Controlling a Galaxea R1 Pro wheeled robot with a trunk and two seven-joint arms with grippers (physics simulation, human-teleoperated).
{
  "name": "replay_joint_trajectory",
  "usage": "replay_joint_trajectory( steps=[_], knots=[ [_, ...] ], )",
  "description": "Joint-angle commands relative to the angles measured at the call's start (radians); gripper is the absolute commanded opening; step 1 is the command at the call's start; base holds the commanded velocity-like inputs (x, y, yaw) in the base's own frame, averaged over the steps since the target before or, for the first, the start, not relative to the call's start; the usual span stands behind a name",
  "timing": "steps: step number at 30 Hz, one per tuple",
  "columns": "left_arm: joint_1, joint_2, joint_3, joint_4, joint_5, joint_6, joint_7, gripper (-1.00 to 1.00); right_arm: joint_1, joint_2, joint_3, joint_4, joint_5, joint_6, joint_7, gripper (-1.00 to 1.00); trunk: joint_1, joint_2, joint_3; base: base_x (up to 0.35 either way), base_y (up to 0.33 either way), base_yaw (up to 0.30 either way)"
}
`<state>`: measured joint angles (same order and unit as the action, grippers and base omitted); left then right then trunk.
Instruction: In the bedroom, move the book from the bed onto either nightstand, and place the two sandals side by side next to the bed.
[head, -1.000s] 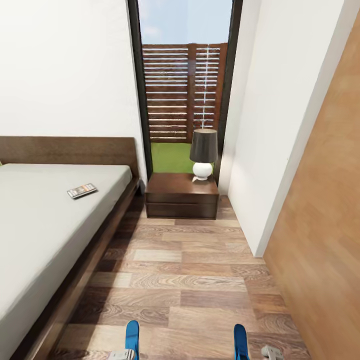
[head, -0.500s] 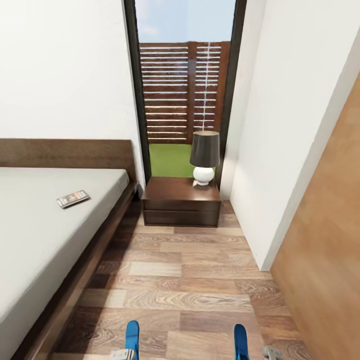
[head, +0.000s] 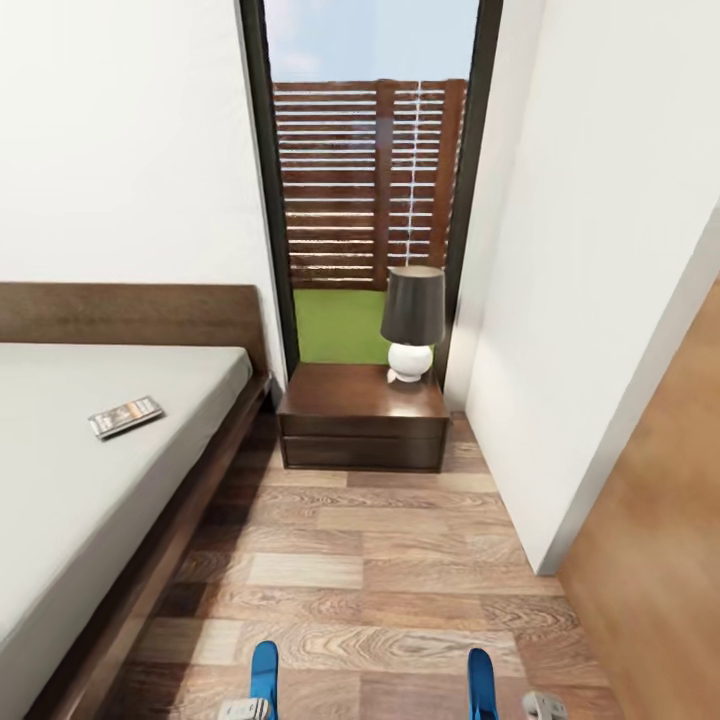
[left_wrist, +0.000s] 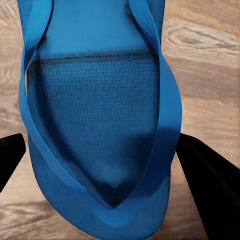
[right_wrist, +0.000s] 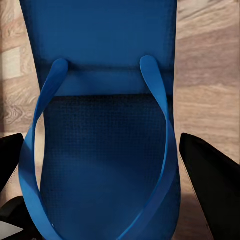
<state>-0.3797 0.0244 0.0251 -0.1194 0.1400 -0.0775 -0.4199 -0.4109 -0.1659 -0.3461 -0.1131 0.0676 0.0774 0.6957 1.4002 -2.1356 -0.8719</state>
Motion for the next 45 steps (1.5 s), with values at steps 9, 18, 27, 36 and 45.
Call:
replay_joint_trajectory(
  steps=[9,18,27,36,45],
  knots=[
    [-0.001,0.000,0.002,0.001,0.006,-0.001,-0.005,-1.00,0.000,0.000,-0.010,-0.002,0.006,0.009,0.005,-1.00,0.000,0.000,-0.001,0.326,-0.063,0.000],
    [-0.001,0.000,0.002,0.001,0.006,-0.001,-0.005,-1.00,0.000,0.000,-0.010,-0.002,0.006,0.009,0.005,-1.00,0.000,0.000,-0.001,0.324,-0.117,0.000],
    [-0.001,0.000,0.002,0.001,0.006,-0.001,-0.005,-1.00,0.000,0.000,-0.010,-0.002,0.006,0.009,0.006,-1.00,0.000,0.000,-0.001,0.323,-0.122,0.000],
    [-0.001,0.000,0.002,0.001,0.006,-0.001,-0.005,-1.00,0.000,0.000,-0.010,-0.002,0.006,0.009,0.007,-1.00,0.000,0.000,-0.001,0.322,-0.122,0.000],
    [-0.001,0.000,0.002,0.001,0.006,-0.001,-0.005,-1.00,0.000,0.000,-0.010,-0.002,0.006,0.009,0.007,-1.00,0.000,0.000,-0.001,0.310,-0.146,0.000]
  ],
)
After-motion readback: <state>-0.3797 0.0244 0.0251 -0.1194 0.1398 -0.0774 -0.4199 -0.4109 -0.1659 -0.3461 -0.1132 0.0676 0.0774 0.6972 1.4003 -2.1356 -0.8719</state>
